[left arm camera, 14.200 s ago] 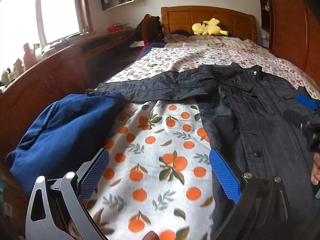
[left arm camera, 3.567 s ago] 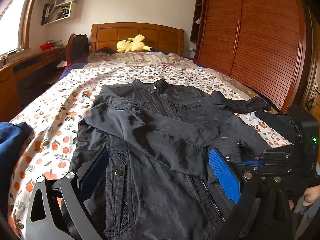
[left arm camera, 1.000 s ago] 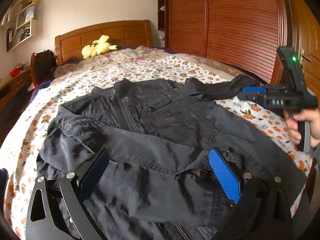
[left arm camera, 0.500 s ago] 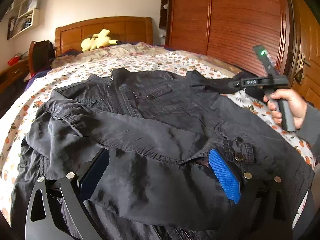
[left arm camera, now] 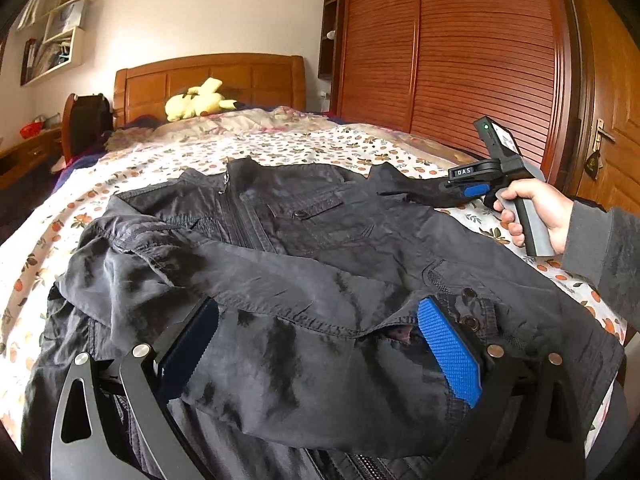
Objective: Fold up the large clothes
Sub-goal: 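Move the open right gripper to the black sleeve end and grasp it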
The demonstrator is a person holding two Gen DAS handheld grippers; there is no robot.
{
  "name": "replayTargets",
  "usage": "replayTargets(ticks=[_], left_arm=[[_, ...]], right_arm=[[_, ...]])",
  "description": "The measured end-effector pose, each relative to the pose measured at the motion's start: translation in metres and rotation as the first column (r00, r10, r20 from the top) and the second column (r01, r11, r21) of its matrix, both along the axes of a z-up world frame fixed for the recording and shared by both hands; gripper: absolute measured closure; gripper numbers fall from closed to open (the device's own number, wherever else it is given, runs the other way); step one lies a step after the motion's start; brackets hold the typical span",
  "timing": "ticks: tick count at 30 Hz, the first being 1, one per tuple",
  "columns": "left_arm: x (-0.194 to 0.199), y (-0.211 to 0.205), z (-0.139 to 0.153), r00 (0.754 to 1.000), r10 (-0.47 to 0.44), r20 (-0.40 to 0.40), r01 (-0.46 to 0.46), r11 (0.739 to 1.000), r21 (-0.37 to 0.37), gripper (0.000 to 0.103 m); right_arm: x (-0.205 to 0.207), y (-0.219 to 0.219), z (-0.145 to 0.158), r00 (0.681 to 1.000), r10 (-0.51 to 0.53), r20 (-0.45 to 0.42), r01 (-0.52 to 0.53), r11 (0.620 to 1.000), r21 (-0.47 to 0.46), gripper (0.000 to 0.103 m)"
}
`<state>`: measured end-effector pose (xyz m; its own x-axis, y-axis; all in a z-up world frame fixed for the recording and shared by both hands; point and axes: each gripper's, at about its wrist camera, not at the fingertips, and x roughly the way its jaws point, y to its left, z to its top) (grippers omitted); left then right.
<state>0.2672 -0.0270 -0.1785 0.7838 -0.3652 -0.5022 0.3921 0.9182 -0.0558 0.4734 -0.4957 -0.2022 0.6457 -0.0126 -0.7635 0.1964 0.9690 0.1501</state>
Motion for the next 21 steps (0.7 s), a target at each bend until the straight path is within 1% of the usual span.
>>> replayTargets(ticks=[4,8,10,13,14,15,16,19,20,21], left_arm=[[-0.003,-0.001,0.001,1.0,-0.002,0.008,0.002,1.0,0.002,0.002],[-0.004,-0.002,0.001,1.0,-0.003,0.009,0.003,1.0,0.003,0.002],[-0.004,-0.002,0.001,1.0,-0.003,0.009,0.003,1.0,0.003,0.002],[-0.004,-0.002,0.001,1.0,-0.003,0.009,0.003,1.0,0.004,0.002],[-0.003,-0.002,0.001,1.0,-0.003,0.009,0.003,1.0,0.003,0.002],[-0.003,-0.002,0.001,1.0,-0.003,0.009,0.003,1.0,0.003,0.002],[-0.003,-0.002,0.001,1.0,-0.003,0.008,0.003,1.0,0.003,0.002],[-0.004,-0.002,0.001,1.0,-0.003,0.008,0.003,1.0,0.003,0.002],[-0.004,-0.002,0.001,1.0,-0.003,0.008,0.003,1.0,0.003,0.002],[-0.004,-0.002,0.001,1.0,-0.003,0.008,0.003,1.0,0.004,0.002]], right_arm=[[0.009,-0.004,-0.001,0.997,-0.068,-0.042,0.068,0.998,-0.002,0.036],[0.021,-0.007,-0.005,0.989,-0.123,-0.08,0.12,0.992,-0.037,0.036],[0.029,-0.007,-0.008,0.983,-0.15,-0.103,0.142,0.986,-0.082,0.043],[0.037,-0.006,-0.009,0.979,-0.169,-0.111,0.155,0.98,-0.126,0.064],[0.04,-0.005,-0.009,0.981,-0.161,-0.108,0.148,0.981,-0.124,0.082],[0.04,-0.003,-0.007,0.983,-0.154,-0.099,0.141,0.982,-0.122,0.095],[0.04,-0.001,-0.005,0.985,-0.147,-0.089,0.135,0.983,-0.125,0.098],[0.034,0.012,0.013,0.995,-0.094,-0.013,0.091,0.986,-0.14,0.099],[0.027,0.02,0.024,0.998,-0.054,0.039,0.059,0.988,-0.143,0.099],[0.023,0.027,0.032,0.997,-0.019,0.07,0.029,0.989,-0.142,0.1]])
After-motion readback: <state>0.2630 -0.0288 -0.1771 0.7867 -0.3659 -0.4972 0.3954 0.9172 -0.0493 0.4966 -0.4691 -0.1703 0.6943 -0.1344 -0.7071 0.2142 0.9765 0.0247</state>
